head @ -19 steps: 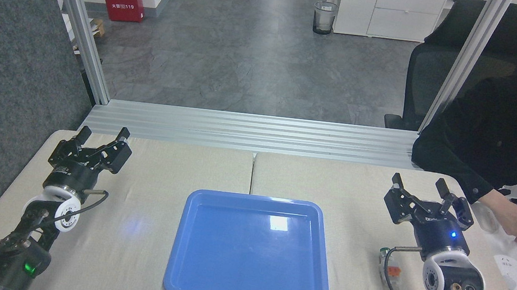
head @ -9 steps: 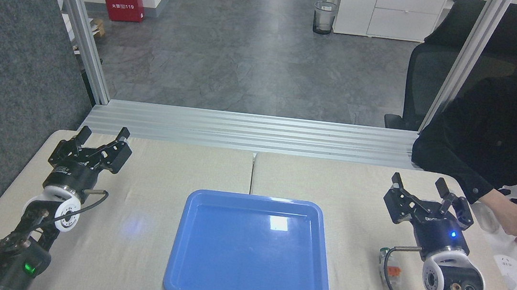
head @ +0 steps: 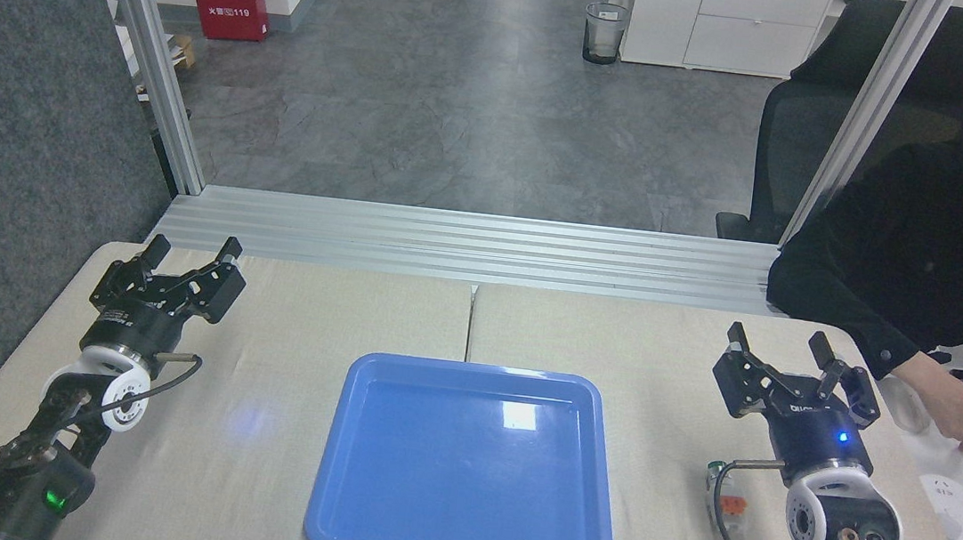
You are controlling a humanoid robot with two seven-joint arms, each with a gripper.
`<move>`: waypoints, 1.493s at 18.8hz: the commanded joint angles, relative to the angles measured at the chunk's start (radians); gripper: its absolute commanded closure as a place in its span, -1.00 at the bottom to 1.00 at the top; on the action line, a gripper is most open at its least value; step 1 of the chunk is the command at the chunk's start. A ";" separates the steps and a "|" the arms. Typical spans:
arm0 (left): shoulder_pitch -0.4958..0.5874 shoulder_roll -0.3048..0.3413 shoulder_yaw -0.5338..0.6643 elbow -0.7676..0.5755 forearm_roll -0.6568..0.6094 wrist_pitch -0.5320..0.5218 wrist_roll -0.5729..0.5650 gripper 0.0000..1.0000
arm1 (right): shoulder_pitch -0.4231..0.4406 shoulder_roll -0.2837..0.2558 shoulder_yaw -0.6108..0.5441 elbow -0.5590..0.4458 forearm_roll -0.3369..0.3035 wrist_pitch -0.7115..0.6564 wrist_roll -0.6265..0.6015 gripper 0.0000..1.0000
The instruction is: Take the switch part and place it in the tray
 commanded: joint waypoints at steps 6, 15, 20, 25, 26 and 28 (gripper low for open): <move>0.000 0.000 0.000 0.000 0.000 0.001 -0.001 -1.00 | 0.097 -0.008 -0.003 -0.002 -0.001 -0.014 0.004 -1.00; 0.000 0.000 0.000 0.000 0.000 0.001 -0.001 -1.00 | 0.244 0.038 -0.018 0.006 0.012 -0.008 -0.022 -0.98; 0.000 0.000 0.000 0.000 0.000 0.001 -0.001 -1.00 | 0.234 0.035 -0.009 0.145 0.013 -0.008 -0.022 -0.98; 0.000 0.000 0.000 0.000 0.000 0.001 -0.001 -1.00 | 0.206 0.036 0.047 0.227 0.014 -0.015 -0.022 -0.82; 0.000 0.000 0.000 0.000 0.000 0.001 -0.001 -1.00 | 0.204 0.038 0.051 0.240 0.014 -0.015 -0.022 -0.80; 0.000 0.000 0.000 0.000 0.000 0.001 -0.001 -1.00 | 0.204 0.040 0.054 0.264 0.014 -0.014 -0.021 -0.80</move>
